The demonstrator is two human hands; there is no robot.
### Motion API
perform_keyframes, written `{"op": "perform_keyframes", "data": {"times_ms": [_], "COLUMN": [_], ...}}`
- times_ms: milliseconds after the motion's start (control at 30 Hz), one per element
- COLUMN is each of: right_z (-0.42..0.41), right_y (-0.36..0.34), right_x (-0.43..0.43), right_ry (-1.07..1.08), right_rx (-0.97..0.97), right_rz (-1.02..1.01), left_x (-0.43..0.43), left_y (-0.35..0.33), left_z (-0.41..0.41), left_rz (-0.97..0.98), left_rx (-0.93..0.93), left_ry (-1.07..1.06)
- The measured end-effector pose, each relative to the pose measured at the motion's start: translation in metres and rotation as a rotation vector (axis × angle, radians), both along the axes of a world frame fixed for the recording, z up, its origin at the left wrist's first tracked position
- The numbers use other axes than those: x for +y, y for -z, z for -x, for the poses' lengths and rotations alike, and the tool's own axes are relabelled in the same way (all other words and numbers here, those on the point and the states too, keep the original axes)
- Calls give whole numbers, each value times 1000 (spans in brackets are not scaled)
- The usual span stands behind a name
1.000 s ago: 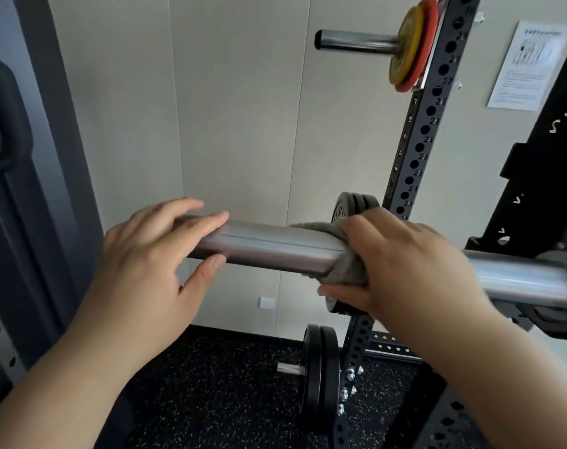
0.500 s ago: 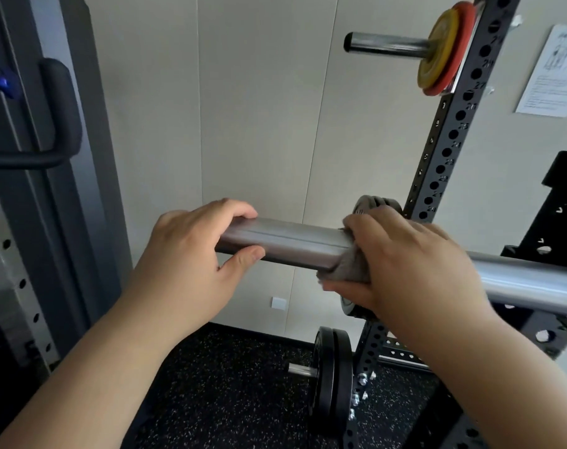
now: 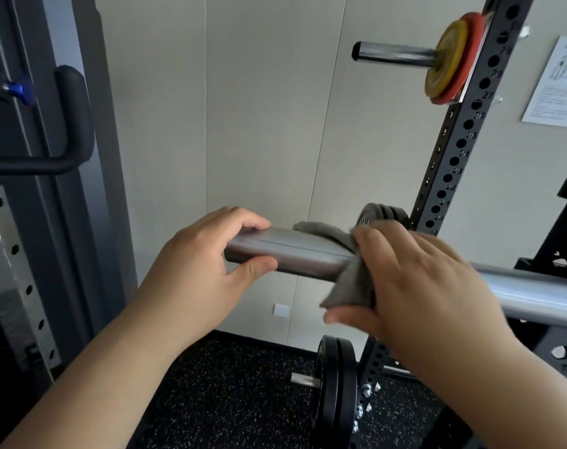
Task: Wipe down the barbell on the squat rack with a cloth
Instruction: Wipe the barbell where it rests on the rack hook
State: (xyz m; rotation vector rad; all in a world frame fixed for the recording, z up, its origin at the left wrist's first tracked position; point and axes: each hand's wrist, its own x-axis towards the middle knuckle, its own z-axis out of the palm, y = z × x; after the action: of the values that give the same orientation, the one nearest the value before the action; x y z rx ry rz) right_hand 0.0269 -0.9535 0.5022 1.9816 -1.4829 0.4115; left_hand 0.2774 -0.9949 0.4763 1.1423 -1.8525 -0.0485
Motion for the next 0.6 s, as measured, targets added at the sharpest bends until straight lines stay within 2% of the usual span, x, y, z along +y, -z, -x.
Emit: {"op": "perform_keyframes", "data": {"times_ms": [200,333,467,600], "right_z": [-5,-35,-12,2], "right_y": [-13,-9,2,-5], "right_x": [-14,-35,-22,-10], "right_ry": [55,-26,-95,39], "right_rx": [-79,-30,-11,-97], "right_rz": [-2,12,49,69], "left_x": [-7,-9,-8,-9], "left_y": [-3,-3,0,5], "left_z": [0,-2,-9,-13], "left_rz": [-27,-34,-12,12], "left_rx": [24,36,16,19], "left_ry": [27,56,73,57]}}
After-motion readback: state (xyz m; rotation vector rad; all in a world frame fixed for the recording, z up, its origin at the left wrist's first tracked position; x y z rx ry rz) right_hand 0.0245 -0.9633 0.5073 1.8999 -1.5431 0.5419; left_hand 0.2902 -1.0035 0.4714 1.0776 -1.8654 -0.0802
